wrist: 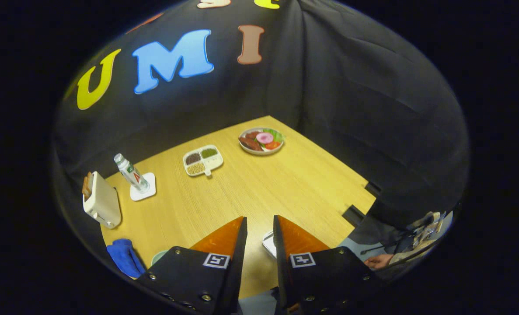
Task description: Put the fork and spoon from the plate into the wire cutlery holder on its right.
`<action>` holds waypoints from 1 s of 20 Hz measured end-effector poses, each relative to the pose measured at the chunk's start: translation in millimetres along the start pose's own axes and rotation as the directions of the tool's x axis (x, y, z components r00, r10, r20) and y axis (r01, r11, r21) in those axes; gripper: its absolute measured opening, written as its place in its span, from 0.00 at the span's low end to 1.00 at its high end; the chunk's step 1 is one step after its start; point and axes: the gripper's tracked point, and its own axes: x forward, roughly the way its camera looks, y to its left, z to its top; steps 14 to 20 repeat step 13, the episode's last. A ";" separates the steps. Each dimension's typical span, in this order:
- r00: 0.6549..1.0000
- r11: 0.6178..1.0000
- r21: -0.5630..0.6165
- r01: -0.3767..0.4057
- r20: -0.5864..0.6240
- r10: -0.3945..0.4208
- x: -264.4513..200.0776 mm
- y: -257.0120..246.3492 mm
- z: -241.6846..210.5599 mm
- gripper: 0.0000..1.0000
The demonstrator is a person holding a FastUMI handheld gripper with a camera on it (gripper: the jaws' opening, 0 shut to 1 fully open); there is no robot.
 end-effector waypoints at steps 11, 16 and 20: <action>0.875 0.972 -0.111 -0.206 0.424 0.234 -66.8 66.0 121.1 0.36; 0.826 0.961 -0.146 -0.234 0.492 0.275 -83.6 79.3 134.8 0.36; 0.826 0.961 -0.146 -0.234 0.492 0.275 -83.6 79.3 134.8 0.36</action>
